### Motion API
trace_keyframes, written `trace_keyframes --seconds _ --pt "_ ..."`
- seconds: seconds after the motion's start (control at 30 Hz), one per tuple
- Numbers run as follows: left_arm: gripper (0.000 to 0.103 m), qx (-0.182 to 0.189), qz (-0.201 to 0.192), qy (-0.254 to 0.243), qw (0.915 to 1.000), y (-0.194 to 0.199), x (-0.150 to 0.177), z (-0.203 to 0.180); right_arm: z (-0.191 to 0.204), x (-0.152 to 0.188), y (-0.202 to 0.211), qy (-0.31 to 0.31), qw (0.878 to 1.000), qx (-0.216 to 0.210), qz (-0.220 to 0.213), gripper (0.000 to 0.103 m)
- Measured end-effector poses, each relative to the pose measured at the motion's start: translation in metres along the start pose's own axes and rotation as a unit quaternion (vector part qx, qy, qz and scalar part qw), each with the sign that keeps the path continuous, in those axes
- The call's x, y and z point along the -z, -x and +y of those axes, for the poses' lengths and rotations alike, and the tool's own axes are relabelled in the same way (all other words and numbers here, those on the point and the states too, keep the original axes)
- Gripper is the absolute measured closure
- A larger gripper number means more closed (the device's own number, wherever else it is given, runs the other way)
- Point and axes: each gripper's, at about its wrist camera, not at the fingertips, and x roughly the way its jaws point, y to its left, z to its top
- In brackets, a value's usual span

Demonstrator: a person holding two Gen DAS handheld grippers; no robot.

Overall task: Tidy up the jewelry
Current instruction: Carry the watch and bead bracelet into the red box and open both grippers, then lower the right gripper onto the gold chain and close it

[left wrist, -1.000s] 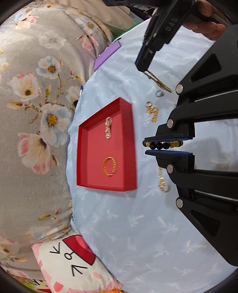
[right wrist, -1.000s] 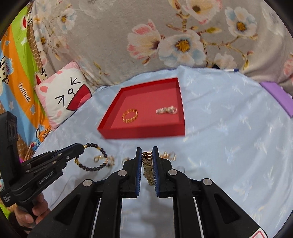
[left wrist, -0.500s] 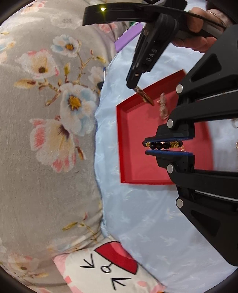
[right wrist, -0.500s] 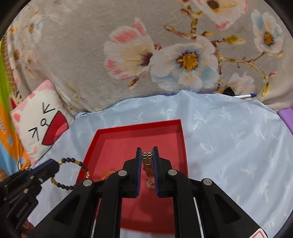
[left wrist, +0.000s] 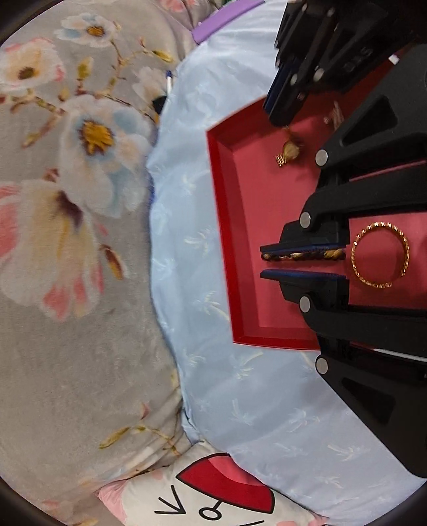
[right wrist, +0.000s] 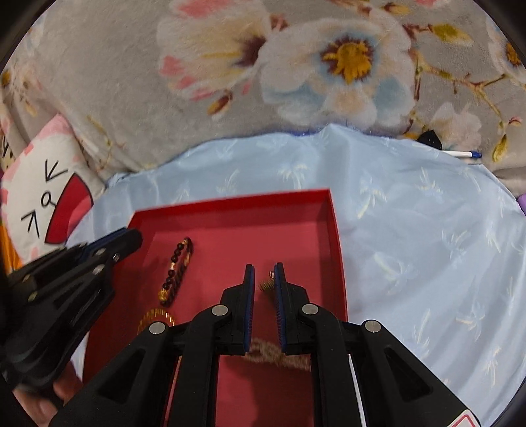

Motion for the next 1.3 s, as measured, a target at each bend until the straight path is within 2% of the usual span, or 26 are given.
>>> trace_keyframes --seconds 0.07,0.13,0.23,0.4,0.6,0.83,1.0,1.17,1.3 --pt "0.091 0.0 0.006 0.012 0.9999 -0.003 0.004 0.006 -0.001 0.011 0.003 0.003 1.0 -0.004 0.004 0.092" --pt "0.078 0.005 0.008 0.032 0.9995 -0.002 0.009 0.013 -0.003 0.022 0.009 0.003 1.0 -0.01 0.003 0.092" --pt "0.065 0.007 0.001 0.054 0.9985 0.009 0.014 0.023 -0.01 0.035 0.024 -0.013 1.0 -0.02 -0.005 0.09" --pt "0.063 0.013 -0.015 0.075 0.997 0.044 0.03 0.04 -0.017 0.058 0.065 -0.031 0.998 -0.04 -0.028 0.089" --pt "0.058 -0.021 -0.021 0.06 0.9977 0.087 0.078 0.043 -0.008 0.112 0.107 -0.021 0.999 -0.038 -0.032 0.087" --pt "0.055 -0.015 -0.006 0.054 0.9984 0.129 0.156 0.035 0.012 0.194 0.137 -0.003 0.999 -0.039 -0.005 0.084" --pt "0.054 -0.003 0.01 0.061 0.9981 0.147 0.2 0.021 0.017 0.241 0.145 -0.001 0.999 -0.032 0.021 0.074" --pt "0.054 -0.001 0.024 0.075 0.9969 0.152 0.228 0.014 0.006 0.253 0.145 -0.018 0.999 -0.013 0.027 0.073" --pt "0.054 -0.017 0.021 0.081 0.9963 0.154 0.239 0.017 0.002 0.242 0.141 -0.021 1.0 -0.012 0.017 0.073"
